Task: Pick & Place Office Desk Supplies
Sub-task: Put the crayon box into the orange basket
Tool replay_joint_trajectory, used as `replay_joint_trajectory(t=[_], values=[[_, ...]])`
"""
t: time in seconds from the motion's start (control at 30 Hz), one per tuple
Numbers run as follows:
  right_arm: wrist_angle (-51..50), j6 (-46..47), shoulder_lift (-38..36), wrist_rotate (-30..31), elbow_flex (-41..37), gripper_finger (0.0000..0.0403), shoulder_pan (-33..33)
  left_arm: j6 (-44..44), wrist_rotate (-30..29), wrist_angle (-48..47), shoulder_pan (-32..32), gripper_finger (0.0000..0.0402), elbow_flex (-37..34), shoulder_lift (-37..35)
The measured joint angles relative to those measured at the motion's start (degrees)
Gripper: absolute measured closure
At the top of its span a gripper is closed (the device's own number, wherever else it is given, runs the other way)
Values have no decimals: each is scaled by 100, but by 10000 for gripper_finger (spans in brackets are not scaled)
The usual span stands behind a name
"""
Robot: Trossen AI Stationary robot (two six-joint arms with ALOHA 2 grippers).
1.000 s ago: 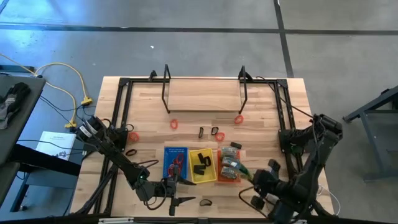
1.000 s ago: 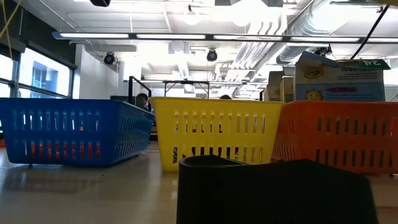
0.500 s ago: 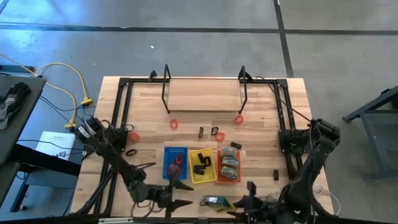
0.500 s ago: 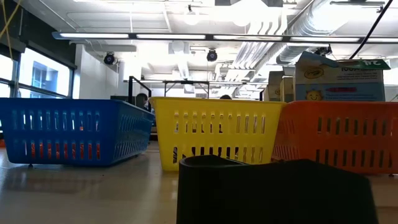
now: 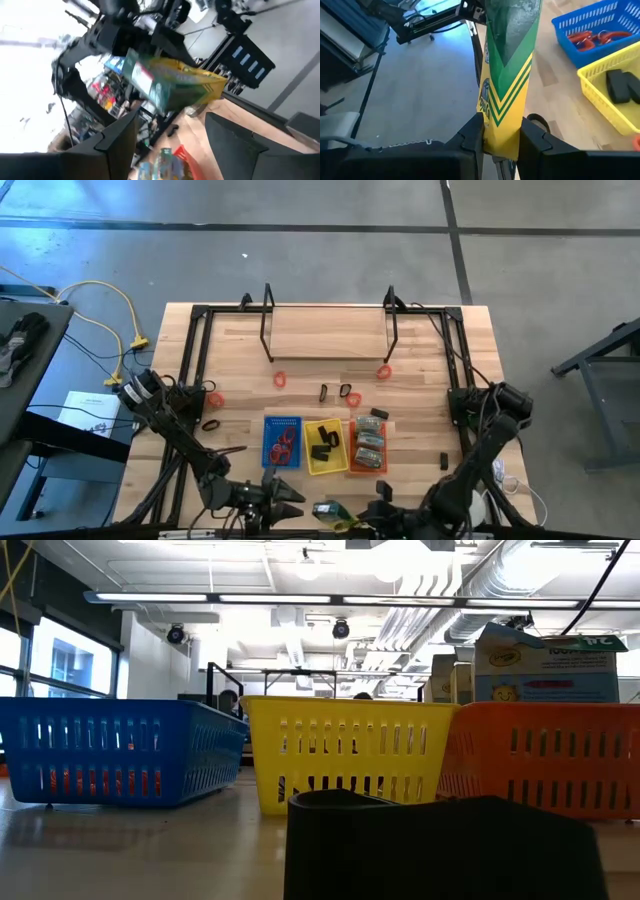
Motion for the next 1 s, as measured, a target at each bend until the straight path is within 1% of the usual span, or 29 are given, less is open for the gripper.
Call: replay_joint_trajectory(t=[0.17,0.4,0.5,0.6,0.7,0.9,1.0], values=[[64,-37,19,-414,0,335,-261,606,70,-8,-2,177,0,0],[-37,143,-7,-1034,-74,335,-711,1033,66,-8,-3,177,6,0],[-33,149,-137,-1430,-74,335,-979,1220,-8,-18,-41,177,7,0],[-4,121,-285,-1703,-74,335,-1254,1298,-220,-139,-89,177,9,0],[-9,136,-387,-2117,-74,335,-1504,1341,-510,-284,-151,177,9,0],[429,144,-394,-2934,-74,335,-1932,1577,-905,-350,-192,177,9,0],[654,98,-394,-3253,-74,335,-2088,1695,-1298,-356,-192,177,9,0]])
